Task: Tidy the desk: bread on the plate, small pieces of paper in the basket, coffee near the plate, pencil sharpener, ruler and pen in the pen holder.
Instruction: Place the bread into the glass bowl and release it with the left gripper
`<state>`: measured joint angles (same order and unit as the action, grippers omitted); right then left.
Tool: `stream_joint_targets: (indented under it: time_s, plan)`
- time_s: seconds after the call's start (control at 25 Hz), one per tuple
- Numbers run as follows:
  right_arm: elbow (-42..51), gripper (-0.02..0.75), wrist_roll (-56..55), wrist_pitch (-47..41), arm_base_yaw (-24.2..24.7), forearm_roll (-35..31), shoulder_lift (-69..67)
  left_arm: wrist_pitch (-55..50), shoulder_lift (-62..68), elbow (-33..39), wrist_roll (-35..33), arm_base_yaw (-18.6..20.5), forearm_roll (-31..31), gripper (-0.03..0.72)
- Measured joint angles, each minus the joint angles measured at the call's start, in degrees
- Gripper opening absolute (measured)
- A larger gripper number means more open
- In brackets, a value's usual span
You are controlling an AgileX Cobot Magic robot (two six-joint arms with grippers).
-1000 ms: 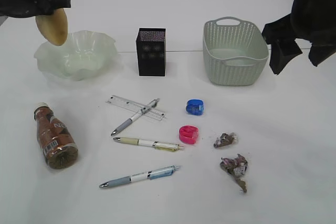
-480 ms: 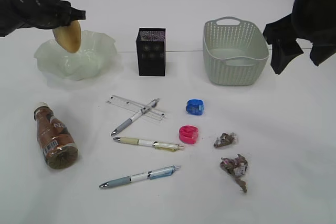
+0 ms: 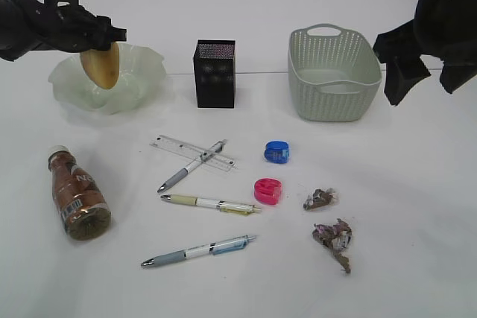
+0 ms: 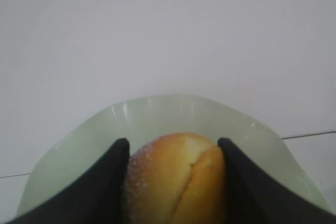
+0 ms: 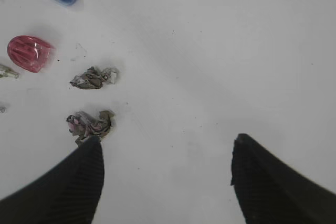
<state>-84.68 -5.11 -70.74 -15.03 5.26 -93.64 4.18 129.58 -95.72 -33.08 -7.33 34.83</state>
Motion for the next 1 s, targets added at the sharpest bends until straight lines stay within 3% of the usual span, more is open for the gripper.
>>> stream_joint_targets:
  time_s: [0.48,1.0]
  plan:
    - [0.00,0.552,0.00,0.00,0.00,0.00,0.00,-1.19,0.00,0.00,0.00,0.00,1.12,0.538]
    - [0.00,0.552,-0.04,0.00,0.00,0.00,0.00,-1.30,0.00,0.00,0.00,0.00,2.28,0.550]
